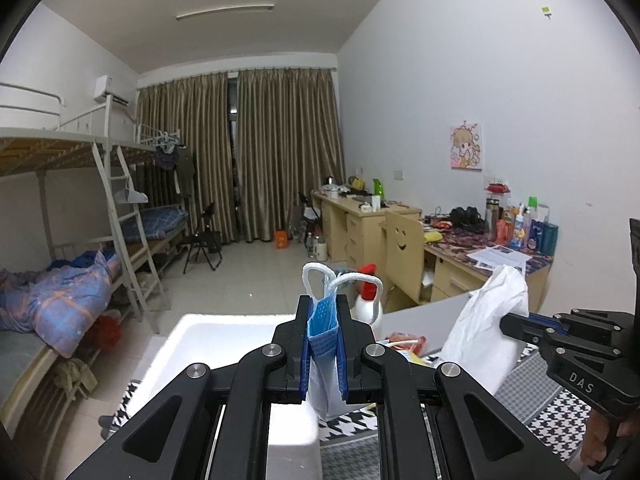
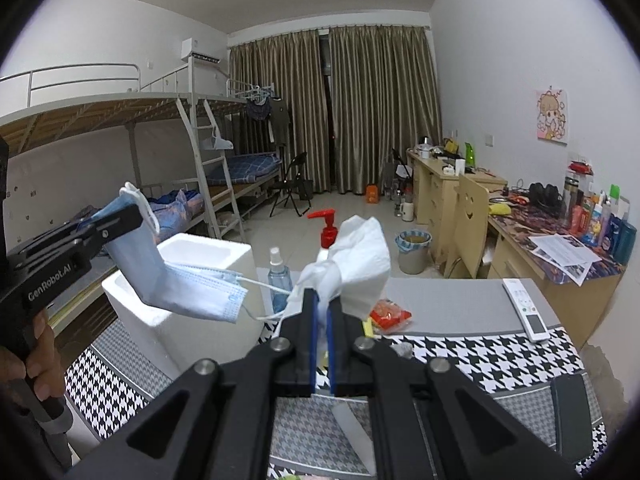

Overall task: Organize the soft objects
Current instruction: 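Lift the mask and tissue and carry both toward the white foam box, then lower the mask into the foam box and open the left tool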

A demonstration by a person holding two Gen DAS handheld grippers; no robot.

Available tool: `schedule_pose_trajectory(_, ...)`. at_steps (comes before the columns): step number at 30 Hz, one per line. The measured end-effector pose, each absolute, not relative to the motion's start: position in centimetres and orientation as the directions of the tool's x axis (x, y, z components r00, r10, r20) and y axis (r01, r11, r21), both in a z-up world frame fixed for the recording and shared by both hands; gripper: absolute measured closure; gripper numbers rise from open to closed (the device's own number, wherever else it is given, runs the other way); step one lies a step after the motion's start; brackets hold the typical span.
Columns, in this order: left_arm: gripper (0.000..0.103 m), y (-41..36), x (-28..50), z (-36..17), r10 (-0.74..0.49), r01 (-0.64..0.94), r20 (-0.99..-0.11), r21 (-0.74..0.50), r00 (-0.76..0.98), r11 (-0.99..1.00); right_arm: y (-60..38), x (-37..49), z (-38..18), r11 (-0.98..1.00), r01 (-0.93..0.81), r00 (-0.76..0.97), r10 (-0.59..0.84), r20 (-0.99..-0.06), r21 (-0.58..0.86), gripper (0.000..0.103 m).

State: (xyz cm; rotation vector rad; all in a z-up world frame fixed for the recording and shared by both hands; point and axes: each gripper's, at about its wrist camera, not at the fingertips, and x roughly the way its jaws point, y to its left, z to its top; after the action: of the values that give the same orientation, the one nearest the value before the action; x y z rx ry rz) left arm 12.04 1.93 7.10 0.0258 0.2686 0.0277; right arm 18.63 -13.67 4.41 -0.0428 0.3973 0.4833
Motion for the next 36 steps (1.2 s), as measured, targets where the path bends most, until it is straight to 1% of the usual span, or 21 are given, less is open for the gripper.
schedule_pose_trajectory(11, 0.092, 4.6, 12.9, 7.8, 0.100, -0.102, -0.257, 0.008, 0.961, 0.995, -11.8, 19.1, 5.7, 0.868, -0.495, 0.800, 0.470, -0.373, 0.033, 0.097)
schedule_pose_trajectory(16, 0.092, 5.8, 13.2, 7.9, 0.151, -0.153, -0.249, 0.012, 0.957, 0.988, -11.0, 19.2, 5.8, 0.855, -0.518, 0.787, 0.492, -0.372, 0.036, 0.097)
schedule_pose_trajectory(22, 0.092, 7.0, 13.6, 7.6, 0.205, -0.207, -0.264, 0.019, 0.942, 0.978, -9.6, 19.3, 6.0, 0.838, -0.545, 0.772, 0.514, -0.374, 0.026, 0.097)
schedule_pose_trajectory(29, 0.092, 7.6, 14.0, 7.3, 0.244, -0.245, -0.277, 0.031, 0.929, 0.969, -7.9, 19.3, 6.5, 0.815, -0.579, 0.756, 0.540, -0.370, 0.005, 0.097)
schedule_pose_trajectory(36, 0.092, 8.7, 14.6, 6.3, 0.278, -0.279, -0.308, 0.043, 0.910, 0.959, -7.0, 19.5, 6.7, 0.806, -0.591, 0.750, 0.543, -0.377, -0.017, 0.097)
